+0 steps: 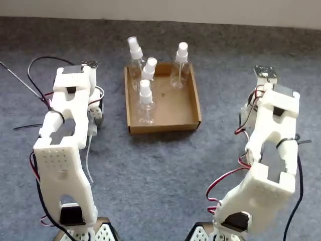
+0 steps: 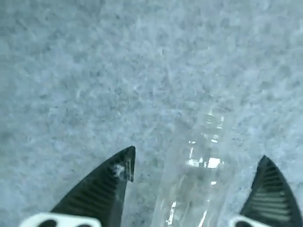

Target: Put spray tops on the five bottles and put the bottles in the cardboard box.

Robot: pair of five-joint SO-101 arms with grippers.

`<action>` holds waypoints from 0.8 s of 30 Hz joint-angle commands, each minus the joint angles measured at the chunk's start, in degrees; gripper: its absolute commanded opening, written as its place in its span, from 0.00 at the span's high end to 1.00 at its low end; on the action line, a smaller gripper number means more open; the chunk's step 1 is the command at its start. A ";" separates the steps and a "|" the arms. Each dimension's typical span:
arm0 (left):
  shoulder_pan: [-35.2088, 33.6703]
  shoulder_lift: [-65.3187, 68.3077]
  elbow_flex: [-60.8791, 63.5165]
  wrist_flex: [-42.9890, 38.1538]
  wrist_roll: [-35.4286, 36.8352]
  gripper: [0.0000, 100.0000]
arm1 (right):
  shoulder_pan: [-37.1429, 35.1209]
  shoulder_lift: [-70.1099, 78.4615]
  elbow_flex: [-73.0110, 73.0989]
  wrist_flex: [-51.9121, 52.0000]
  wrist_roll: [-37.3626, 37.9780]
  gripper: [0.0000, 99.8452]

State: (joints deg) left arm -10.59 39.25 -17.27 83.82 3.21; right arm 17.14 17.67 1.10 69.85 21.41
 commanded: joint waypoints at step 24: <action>1.01 0.13 0.13 -2.99 0.00 0.93 | 3.12 3.21 -9.27 3.30 -0.35 0.99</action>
State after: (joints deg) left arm -10.59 39.25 -17.19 83.21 3.21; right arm 19.43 21.89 -3.21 70.99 21.41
